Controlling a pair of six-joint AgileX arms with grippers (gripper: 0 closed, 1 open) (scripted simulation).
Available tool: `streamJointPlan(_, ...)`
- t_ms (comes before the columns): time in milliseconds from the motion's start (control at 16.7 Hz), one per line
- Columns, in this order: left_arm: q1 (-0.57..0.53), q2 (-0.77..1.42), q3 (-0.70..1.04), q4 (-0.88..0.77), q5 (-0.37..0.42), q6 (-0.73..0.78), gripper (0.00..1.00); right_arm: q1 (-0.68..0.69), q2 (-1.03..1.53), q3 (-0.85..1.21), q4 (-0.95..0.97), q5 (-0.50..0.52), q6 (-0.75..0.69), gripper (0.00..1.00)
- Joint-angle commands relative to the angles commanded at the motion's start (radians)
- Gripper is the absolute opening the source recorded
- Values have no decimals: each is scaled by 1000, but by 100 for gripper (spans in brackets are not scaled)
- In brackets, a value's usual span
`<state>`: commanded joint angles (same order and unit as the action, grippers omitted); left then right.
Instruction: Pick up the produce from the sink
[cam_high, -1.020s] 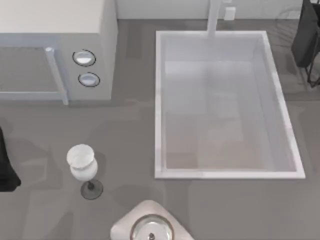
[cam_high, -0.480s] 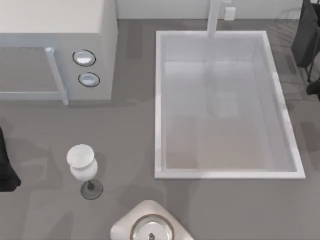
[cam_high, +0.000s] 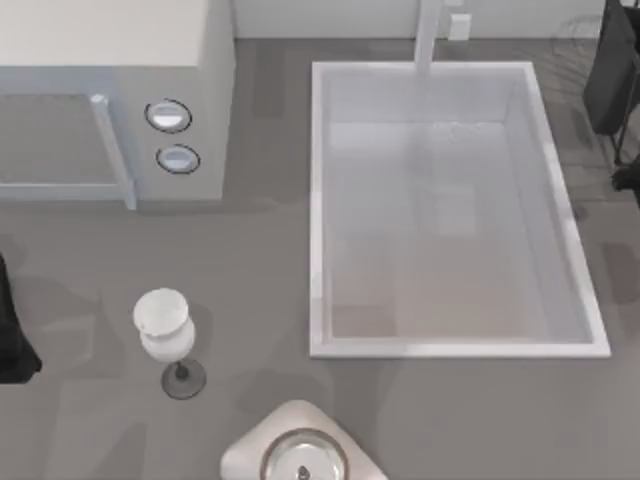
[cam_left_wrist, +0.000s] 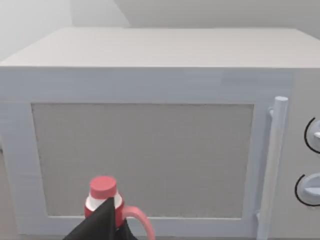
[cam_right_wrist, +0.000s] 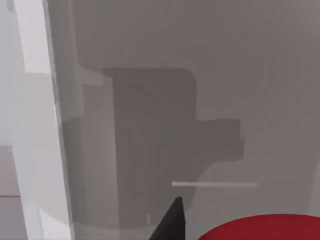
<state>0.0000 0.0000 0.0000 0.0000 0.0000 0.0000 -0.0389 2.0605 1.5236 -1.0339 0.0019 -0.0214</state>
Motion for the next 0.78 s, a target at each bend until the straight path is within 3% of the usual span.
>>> streamJointPlan(480, 0, 0, 0, 0, 0, 0, 100, 0, 0, 0, 0, 0, 0, 98)
streamJointPlan(780, 0, 0, 0, 0, 0, 0, 100, 0, 0, 0, 0, 0, 0, 100)
